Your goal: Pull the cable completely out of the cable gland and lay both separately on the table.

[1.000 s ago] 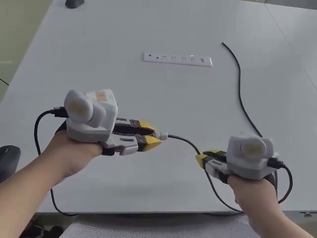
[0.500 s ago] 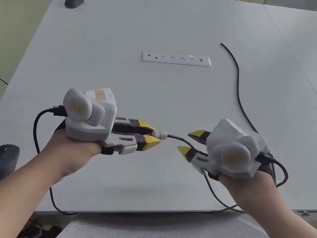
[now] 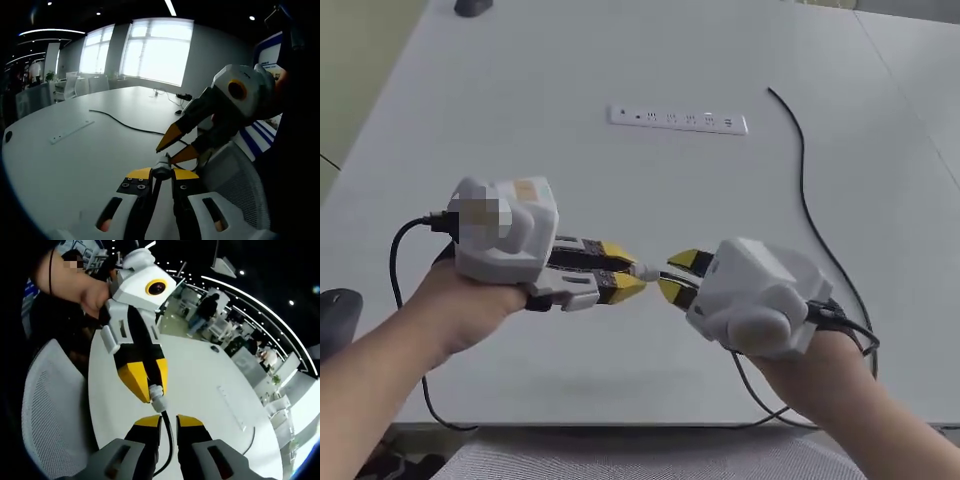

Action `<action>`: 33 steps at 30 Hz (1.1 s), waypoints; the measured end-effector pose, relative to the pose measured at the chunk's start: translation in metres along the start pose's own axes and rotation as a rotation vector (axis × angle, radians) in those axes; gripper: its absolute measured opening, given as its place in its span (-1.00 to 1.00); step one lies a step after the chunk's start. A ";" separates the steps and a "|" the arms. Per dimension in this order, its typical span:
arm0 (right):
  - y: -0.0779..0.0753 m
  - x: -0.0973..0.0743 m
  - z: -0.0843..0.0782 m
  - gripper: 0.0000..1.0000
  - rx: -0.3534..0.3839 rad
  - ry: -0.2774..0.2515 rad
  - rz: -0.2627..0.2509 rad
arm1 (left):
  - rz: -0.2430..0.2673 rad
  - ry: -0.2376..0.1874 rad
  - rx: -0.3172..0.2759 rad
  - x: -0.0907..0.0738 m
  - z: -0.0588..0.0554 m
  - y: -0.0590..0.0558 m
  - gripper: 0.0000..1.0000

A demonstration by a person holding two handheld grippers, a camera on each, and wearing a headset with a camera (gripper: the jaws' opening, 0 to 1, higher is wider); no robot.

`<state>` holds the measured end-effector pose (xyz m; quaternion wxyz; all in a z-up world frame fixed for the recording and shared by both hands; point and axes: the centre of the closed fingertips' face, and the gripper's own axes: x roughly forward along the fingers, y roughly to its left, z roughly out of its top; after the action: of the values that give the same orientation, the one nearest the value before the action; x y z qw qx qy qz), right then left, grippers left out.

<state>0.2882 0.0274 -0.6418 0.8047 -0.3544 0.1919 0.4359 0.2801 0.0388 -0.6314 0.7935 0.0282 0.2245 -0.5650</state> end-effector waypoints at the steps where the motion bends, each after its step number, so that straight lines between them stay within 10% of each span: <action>1: 0.000 0.000 0.000 -0.87 -0.001 -0.002 0.001 | 0.001 -0.001 0.001 0.000 0.000 0.000 -0.70; 21: 0.004 -0.001 -0.008 -1.00 0.012 0.014 0.003 | 0.002 0.004 0.013 -0.001 0.001 -0.004 -0.70; 33: -0.006 -0.002 -0.031 -1.00 0.219 0.020 -0.017 | 0.007 0.003 0.025 -0.005 0.002 -0.004 -0.70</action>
<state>0.2924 0.0015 -0.6588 0.8402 -0.2702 0.2434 0.4021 0.2760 0.0411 -0.6274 0.7948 0.0399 0.2185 -0.5647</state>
